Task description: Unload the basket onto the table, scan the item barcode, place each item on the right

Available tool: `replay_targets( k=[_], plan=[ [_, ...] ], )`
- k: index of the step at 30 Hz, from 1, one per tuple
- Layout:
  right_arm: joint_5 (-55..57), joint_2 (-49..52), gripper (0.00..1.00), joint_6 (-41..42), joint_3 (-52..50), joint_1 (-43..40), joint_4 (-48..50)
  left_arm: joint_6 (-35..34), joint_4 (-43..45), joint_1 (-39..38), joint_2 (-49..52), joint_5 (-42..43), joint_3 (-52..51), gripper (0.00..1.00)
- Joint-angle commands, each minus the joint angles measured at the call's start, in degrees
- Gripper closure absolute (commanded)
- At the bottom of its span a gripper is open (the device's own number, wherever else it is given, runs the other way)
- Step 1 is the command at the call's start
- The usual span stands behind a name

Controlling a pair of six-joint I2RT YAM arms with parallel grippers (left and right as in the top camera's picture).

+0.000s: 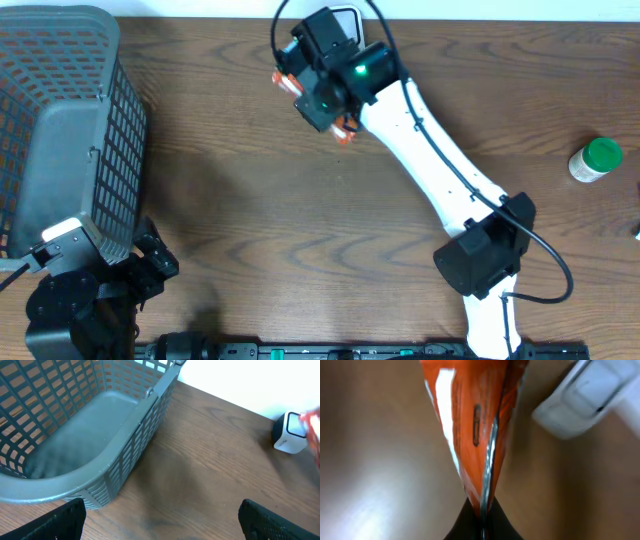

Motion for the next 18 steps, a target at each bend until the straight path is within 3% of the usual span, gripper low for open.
replay_targets(
  k=[1,12,14,15,18],
  plan=[
    [16.39,1.33,0.98,-3.98,-2.75,-0.31,7.89,0.07,0.22,0.28,-0.13,-0.46,-0.02,0.02],
    [19.69,10.58,0.98,-21.2,-3.85,-5.05,41.35,0.04,0.22,0.28,-0.13,-0.46,-0.02,0.02],
    [24.35,13.53,0.98,-24.61,-3.85,-5.14,49.44,0.04,0.22,0.28,-0.13,-0.46,-0.02,0.02],
    [28.87,16.52,0.98,-29.66,-3.85,-5.14,59.3,0.07,0.22,0.28,-0.13,-0.46,-0.02,0.02],
    [31.54,21.11,0.98,-39.21,-3.85,-4.9,75.58,0.04,0.2,0.28,-0.13,-0.46,-0.02,0.02]
  ],
)
